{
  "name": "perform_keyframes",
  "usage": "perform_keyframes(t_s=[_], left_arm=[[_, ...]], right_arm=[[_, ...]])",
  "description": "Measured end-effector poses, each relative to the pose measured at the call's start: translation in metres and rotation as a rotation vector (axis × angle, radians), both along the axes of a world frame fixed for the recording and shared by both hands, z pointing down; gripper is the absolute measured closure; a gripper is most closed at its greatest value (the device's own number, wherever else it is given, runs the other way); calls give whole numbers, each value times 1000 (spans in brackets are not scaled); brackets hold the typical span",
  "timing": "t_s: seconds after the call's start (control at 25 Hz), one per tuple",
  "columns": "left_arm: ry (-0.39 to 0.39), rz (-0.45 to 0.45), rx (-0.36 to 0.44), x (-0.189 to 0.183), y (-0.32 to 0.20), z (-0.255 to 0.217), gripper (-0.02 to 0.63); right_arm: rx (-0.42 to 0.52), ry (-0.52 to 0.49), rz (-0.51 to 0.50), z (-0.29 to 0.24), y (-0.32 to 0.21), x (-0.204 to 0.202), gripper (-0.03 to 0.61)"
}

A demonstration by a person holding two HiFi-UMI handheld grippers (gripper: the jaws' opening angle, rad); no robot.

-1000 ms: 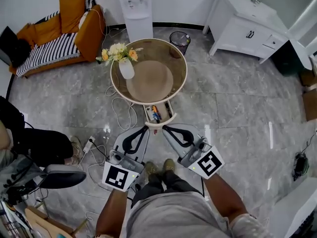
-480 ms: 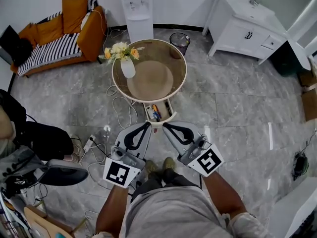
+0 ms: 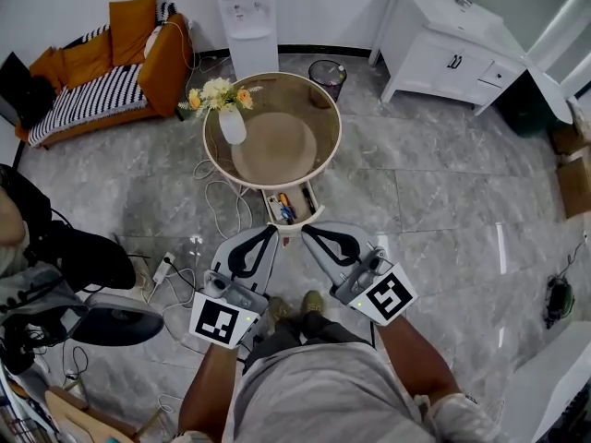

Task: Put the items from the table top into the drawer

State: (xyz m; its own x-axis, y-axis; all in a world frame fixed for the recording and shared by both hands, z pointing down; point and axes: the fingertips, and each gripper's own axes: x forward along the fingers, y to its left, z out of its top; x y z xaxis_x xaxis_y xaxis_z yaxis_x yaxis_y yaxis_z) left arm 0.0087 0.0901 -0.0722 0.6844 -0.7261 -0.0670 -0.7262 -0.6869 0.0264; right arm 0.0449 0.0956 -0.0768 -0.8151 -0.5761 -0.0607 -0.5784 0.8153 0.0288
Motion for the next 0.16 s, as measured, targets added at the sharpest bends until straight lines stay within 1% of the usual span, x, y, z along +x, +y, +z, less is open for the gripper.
perform_keyframes(t_s=[0.16], left_arm=[[-19, 10, -25, 0, 9, 4, 614]], right_arm=[[-1, 4, 5, -3, 7, 1, 580]])
